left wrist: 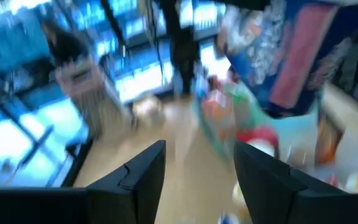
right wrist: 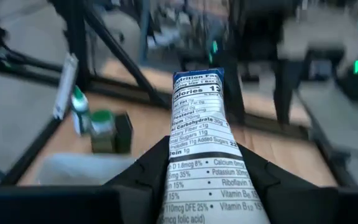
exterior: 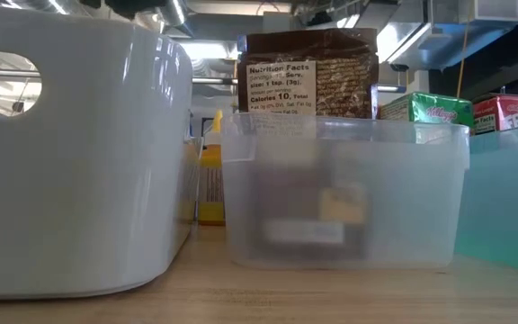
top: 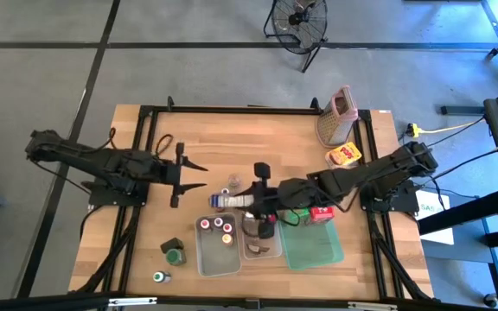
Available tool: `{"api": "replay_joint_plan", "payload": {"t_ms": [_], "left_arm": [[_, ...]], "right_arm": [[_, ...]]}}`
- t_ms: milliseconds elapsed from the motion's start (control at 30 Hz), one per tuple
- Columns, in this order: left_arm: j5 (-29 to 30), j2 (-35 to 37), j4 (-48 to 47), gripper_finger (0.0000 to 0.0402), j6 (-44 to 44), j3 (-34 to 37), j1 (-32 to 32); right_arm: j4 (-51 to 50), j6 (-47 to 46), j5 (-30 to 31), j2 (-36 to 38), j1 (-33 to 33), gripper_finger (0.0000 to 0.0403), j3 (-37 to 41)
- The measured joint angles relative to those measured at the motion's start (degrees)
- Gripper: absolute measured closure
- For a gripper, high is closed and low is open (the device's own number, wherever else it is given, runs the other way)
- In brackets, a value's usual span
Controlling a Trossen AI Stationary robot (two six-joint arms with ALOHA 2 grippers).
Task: Pick & Place Kitchen Items
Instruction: Put the blue cereal box into the blue bin
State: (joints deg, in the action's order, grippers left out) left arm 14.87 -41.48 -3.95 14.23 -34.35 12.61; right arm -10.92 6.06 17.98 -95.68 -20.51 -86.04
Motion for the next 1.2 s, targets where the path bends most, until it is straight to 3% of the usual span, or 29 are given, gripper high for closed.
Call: {"api": "replay_joint_plan", "payload": {"t_ms": [100,300,533,700,900,1200], "left_arm": [[-4.86,0.86,10.88,0.0217,0.94,4.52,0.1],[-12.11,0.92,22.05,0.0219,4.79,9.39,0.12],[-14.97,0.7,32.94,0.0219,6.53,10.91,0.1],[-14.99,0.72,35.48,0.0219,7.75,10.93,0.1],[-15.0,0.73,36.64,0.0219,3.31,10.93,0.1],[-17.61,0.72,35.9,0.0206,3.97,10.93,0.1]], "right_arm": [[5.36,3.68,-0.03,0.0,-0.7,0.0281,-0.09],[11.86,7.47,0.22,0.0,-0.83,0.0281,-0.09],[17.95,9.87,-0.81,0.0,-0.87,0.0281,-0.09],[20.98,11.13,-3.28,-0.02,-0.59,0.0281,-0.09],[21.16,11.13,-3.23,-0.04,-0.44,0.0281,-0.09],[21.06,11.09,-3.23,-0.07,-0.46,0.0281,-0.09]]}}
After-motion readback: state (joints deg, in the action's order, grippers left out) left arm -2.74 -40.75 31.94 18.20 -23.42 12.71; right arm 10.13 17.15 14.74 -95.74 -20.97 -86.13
